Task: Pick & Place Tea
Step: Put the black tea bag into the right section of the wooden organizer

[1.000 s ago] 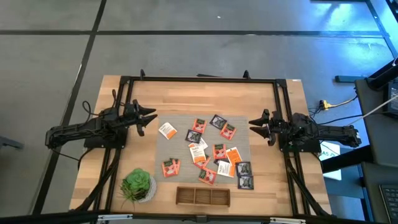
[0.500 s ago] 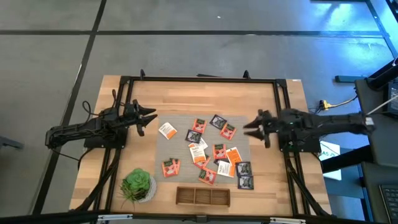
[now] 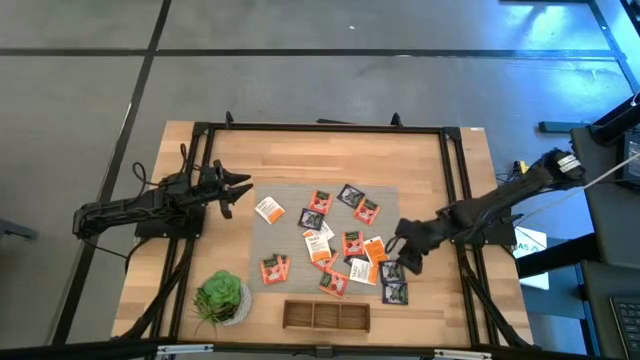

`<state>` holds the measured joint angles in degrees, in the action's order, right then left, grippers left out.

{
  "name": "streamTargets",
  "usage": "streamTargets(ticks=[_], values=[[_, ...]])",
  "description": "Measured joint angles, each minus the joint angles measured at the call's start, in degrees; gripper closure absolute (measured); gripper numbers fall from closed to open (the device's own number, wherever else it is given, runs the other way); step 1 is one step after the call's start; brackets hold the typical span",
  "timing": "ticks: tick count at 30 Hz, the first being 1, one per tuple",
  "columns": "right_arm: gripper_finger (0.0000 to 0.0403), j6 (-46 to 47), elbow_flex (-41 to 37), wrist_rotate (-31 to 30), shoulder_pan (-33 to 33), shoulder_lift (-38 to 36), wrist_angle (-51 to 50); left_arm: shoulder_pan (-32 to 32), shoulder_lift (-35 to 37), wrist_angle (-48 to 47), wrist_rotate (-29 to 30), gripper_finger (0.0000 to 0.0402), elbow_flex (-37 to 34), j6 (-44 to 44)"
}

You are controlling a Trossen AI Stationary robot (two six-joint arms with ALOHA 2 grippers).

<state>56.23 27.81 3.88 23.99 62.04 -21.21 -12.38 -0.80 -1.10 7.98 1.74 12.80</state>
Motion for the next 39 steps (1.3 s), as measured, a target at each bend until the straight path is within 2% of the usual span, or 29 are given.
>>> streamTargets(ticks=[3,9,16,29,39], values=[[0.0236,4.89,0.0,-2.38,1.06,2.93,-0.41,0.01,0.0,0.0,0.01,0.0258,0.02,0.0],[0.0236,10.84,0.0,-2.77,1.31,8.34,-0.49,0.0,0.01,0.0,-0.05,0.0258,0.02,-0.01],[0.0236,10.47,-0.02,-0.85,1.31,11.71,0.06,0.02,0.0,0.0,-0.12,0.0258,0.02,-0.04],[0.0236,8.36,-0.07,3.66,1.44,11.8,0.37,0.0,0.01,0.0,-0.12,0.0258,0.01,-0.06],[0.0236,7.71,-0.11,4.37,1.46,11.8,3.68,0.01,0.0,0.0,-0.12,0.0258,0.02,-0.06]])
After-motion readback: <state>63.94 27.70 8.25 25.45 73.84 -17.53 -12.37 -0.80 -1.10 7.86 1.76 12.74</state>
